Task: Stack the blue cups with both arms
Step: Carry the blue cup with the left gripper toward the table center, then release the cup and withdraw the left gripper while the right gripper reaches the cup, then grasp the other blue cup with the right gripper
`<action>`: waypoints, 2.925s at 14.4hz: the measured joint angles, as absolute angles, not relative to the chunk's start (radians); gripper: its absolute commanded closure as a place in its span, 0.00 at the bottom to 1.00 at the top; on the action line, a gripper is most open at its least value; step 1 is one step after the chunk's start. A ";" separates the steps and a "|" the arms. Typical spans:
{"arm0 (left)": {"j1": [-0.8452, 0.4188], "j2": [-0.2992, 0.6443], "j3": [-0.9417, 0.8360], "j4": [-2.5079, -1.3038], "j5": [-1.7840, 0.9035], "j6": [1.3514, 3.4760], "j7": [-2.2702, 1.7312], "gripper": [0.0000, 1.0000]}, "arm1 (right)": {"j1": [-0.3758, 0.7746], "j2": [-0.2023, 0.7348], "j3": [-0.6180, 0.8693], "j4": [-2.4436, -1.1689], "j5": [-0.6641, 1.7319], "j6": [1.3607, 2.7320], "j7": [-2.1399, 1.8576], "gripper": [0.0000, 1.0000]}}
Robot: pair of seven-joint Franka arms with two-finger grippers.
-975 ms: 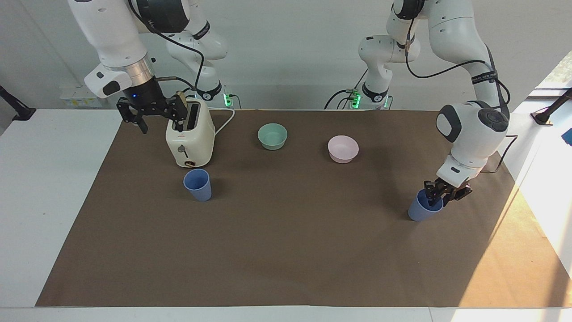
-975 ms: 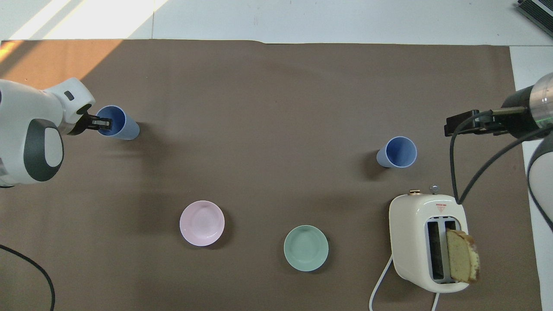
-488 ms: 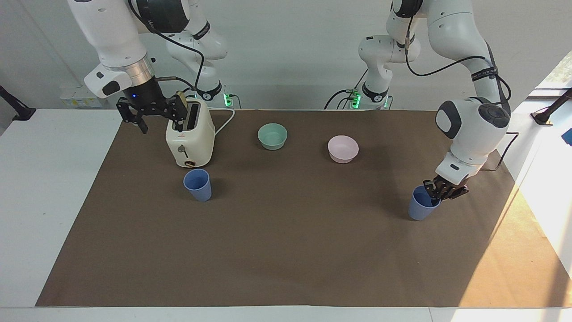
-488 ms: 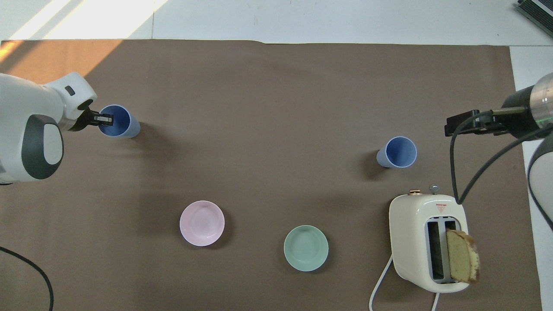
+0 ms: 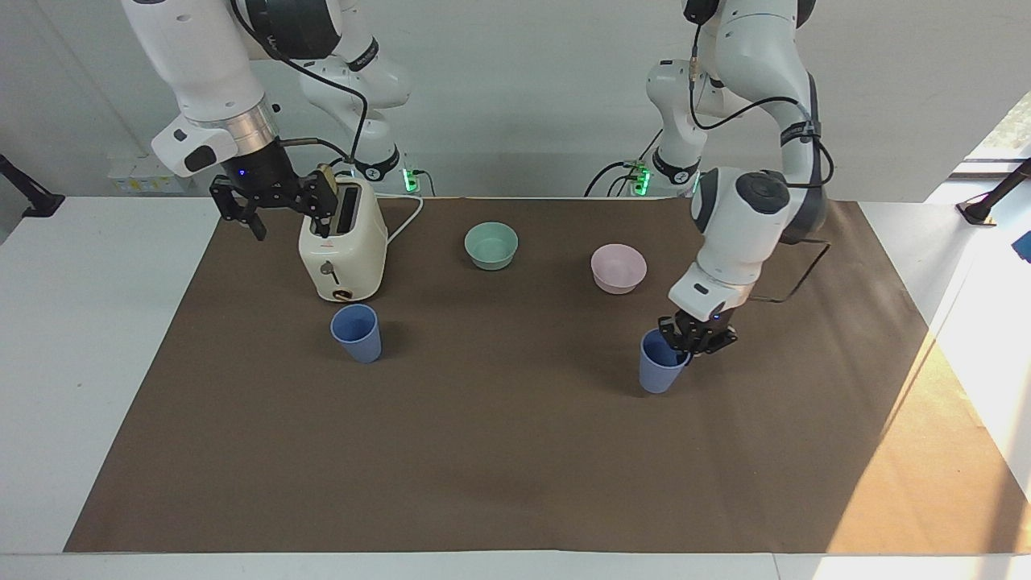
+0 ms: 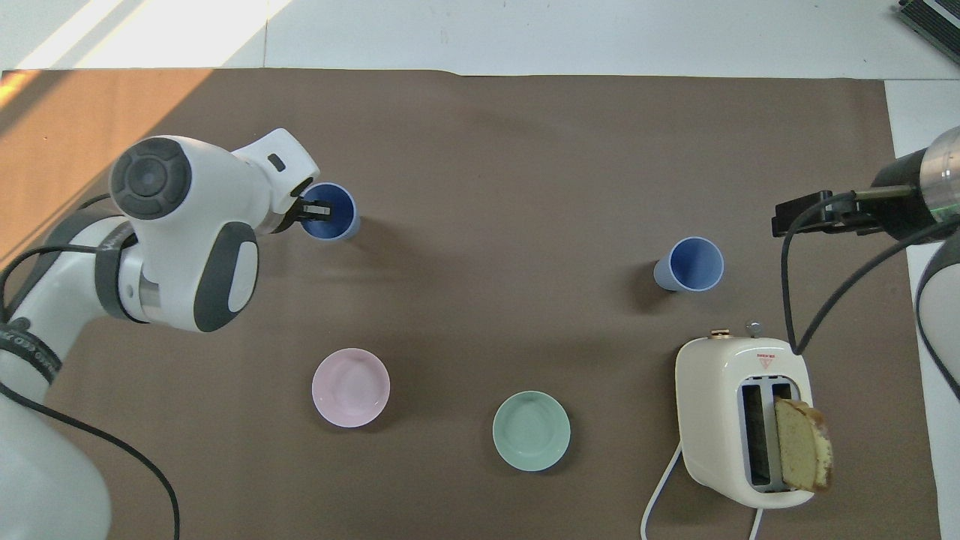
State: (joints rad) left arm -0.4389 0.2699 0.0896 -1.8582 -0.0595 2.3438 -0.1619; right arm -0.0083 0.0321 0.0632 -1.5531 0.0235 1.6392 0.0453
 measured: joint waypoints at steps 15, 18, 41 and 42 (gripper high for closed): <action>-0.631 0.293 0.126 -1.835 -0.060 2.356 -0.413 0.00 | -0.016 0.030 0.063 -1.563 0.024 1.634 0.045 0.00; -0.548 0.228 0.131 -1.833 -0.060 2.272 -0.399 0.00 | -0.036 0.020 0.063 -1.640 0.024 1.709 0.045 0.00; -0.097 0.025 0.127 -1.550 -0.024 1.635 0.139 0.00 | -0.044 0.205 0.061 -1.950 0.022 2.100 0.045 1.00; -0.097 0.025 0.126 -1.547 -0.024 1.634 0.139 0.00 | -0.043 0.205 0.062 -1.950 0.022 2.100 0.045 1.00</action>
State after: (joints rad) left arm -0.0970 0.0254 0.1255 -1.5474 -0.0243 1.6339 0.1393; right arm -0.0433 0.2050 0.0616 -1.9500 0.0220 2.0998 0.0452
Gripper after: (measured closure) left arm 0.000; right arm 0.405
